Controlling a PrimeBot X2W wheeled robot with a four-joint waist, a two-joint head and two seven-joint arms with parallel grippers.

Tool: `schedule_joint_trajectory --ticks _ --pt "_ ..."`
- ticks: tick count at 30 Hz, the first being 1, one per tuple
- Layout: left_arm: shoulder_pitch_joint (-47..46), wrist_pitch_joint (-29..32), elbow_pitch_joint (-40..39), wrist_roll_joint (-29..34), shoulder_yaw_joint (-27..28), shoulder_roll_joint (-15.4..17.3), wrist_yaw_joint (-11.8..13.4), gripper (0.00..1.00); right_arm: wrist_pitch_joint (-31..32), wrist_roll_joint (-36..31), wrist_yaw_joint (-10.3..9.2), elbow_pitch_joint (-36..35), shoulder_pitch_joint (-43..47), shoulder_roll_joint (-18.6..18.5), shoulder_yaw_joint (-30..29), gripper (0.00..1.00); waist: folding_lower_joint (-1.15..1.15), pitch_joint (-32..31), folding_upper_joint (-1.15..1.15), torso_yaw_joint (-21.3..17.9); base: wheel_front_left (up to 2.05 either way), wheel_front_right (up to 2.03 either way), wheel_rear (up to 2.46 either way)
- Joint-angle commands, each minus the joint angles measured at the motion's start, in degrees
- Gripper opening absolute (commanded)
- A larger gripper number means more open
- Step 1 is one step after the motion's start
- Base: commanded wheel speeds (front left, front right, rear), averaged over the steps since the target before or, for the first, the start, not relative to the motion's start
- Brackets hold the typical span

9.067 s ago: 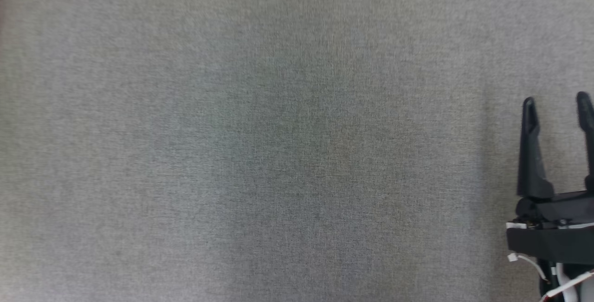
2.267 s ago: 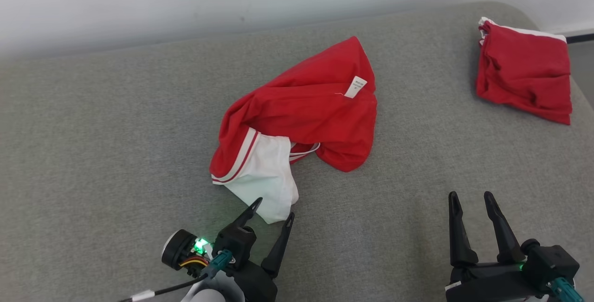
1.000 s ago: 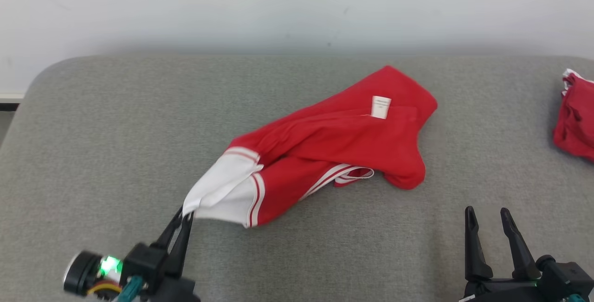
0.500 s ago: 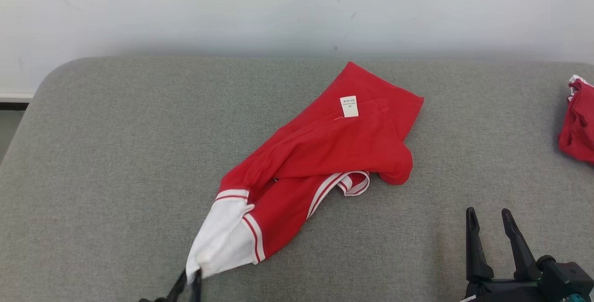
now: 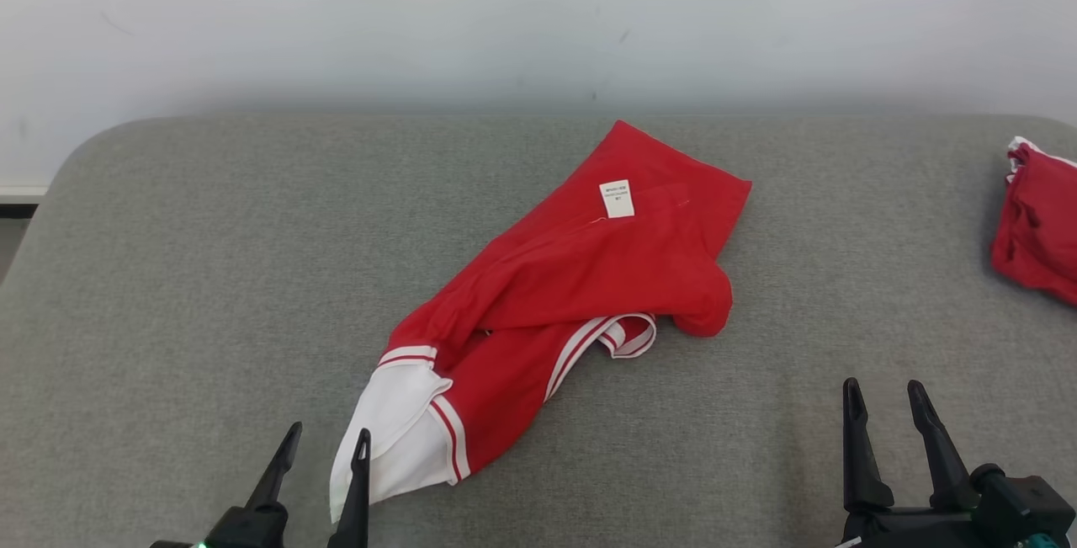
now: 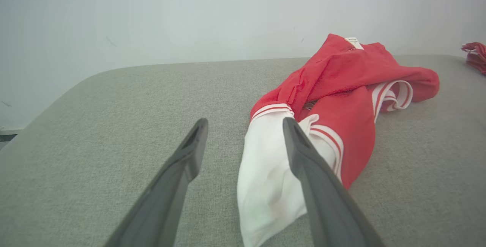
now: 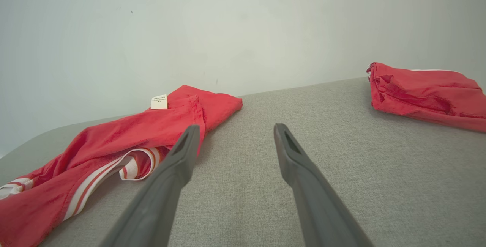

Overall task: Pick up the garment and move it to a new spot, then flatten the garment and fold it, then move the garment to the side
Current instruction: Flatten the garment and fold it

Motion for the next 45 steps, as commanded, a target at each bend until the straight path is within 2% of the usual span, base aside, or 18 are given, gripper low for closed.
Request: schedule_joint_trajectory --ticks 1,16,20,30,40,45 --pt "-1.0 -0.4 0.3 0.4 -0.3 0.2 -0.4 1.0 0.0 0.1 -0.12 0.0 -0.1 -0.2 0.1 1.0 0.0 0.1 0.0 -0.9 0.0 0.0 0.0" --pt "-10.6 3.1 5.4 3.3 -4.0 1.4 -3.4 1.0 0.0 0.6 -0.12 0.5 -1.0 0.0 0.4 1.0 0.0 1.7 0.0 -5.4 0.0 0.0 0.0" --pt "-11.1 2.3 5.8 2.6 -3.7 1.0 -2.9 1.0 0.0 0.7 -0.12 0.4 -1.0 0.1 0.0 1.0 0.0 2.3 0.0 -6.1 0.0 0.0 0.0" --pt "-7.9 -0.2 3.0 0.8 1.2 0.0 -0.2 1.0 0.0 0.3 -0.12 -0.2 -0.3 0.2 -1.3 1.0 0.0 1.0 0.0 -4.5 0.0 0.0 0.0" --pt "-0.1 -0.3 -5.2 1.7 10.3 -0.6 2.5 1.0 -0.1 0.2 -0.12 -0.4 0.7 0.3 -2.0 1.0 0.0 -0.7 0.0 -2.2 0.0 0.0 0.0" --pt "3.6 -0.3 -7.3 1.5 13.7 -1.9 1.4 1.0 0.0 0.4 -0.12 -0.2 1.2 0.3 -1.6 1.0 0.0 -1.3 0.0 -1.6 0.0 0.0 0.0"
